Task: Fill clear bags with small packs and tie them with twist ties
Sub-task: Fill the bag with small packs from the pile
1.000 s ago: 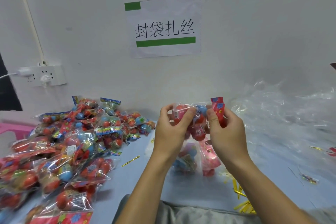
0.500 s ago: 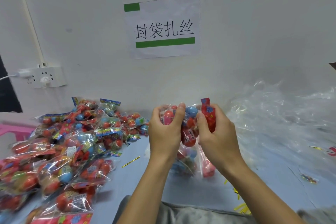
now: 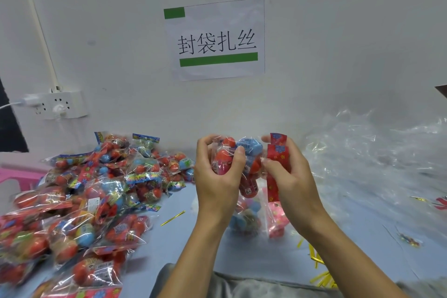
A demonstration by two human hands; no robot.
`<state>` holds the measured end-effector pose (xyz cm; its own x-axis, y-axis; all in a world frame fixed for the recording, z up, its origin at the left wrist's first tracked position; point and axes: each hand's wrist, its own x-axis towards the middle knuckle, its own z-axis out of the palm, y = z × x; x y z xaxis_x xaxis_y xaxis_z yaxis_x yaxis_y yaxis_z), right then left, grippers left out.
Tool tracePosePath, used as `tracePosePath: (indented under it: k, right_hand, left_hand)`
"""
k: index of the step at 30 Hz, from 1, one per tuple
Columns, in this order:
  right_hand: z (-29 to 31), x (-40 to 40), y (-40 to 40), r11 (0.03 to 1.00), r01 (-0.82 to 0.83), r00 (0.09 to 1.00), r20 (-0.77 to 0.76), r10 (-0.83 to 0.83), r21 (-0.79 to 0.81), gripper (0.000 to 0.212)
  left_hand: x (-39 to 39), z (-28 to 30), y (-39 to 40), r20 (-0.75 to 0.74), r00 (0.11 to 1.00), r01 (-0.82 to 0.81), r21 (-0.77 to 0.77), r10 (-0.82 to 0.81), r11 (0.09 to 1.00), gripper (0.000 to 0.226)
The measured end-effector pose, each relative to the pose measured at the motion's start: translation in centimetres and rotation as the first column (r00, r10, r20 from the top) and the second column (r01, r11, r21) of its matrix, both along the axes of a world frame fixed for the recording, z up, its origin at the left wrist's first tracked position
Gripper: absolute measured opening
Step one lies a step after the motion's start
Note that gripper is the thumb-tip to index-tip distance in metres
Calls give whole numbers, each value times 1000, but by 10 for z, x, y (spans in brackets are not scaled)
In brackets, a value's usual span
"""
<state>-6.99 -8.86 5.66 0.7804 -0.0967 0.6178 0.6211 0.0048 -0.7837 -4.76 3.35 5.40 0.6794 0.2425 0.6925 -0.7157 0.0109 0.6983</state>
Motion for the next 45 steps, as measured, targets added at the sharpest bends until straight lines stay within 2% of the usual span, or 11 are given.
tracePosePath:
  k: [3,6,8,13,20,26,32,37,39,42,45]
  right_hand:
    - [-1,-1,-1,998,-55,998,-11,55,-13,21]
    - [-3,0,-1,997,-51,998,-33,49,-55,39]
    - [-4,0,0,997,-53,998,-26,52,-60,42]
    - [-4,4,2,997,16,1000,-15,-17,-78,23]
    - [-9,11,0,988,132,982,-124,-140,-77,24]
    - [-6,7,-1,992,99,984,-139,-109,-75,50]
    - [-5,7,-1,999,16,986,-164,-24,-47,48]
    - [-6,7,1,997,-58,981,-186,50,-40,26]
    - [-7,7,1,999,-30,982,-185,25,-23,20]
    - [-6,9,1,1000,19,982,-190,-19,1,29]
    - [-5,9,1,999,48,982,-183,-45,9,32]
  left_hand:
    - [1,0,-2,1,1000,-30,-23,30,999,25]
    - [1,1,-3,-34,999,-42,-57,40,997,36]
    - [2,0,-4,-53,998,-36,-66,33,997,43]
    - [4,0,-3,-91,994,-56,-54,51,997,38]
    - [9,0,1,-252,959,118,-61,-129,991,36]
    - [8,2,0,-304,944,123,-46,-131,991,25]
    - [6,3,-3,-304,953,-21,-37,9,999,35]
    - [3,4,-5,-318,945,-75,4,73,997,41]
    - [3,4,-5,-323,943,-71,16,72,997,40]
    - [5,3,-4,-313,948,-46,31,53,998,38]
    - [4,4,-5,-340,938,68,-11,-68,998,38]
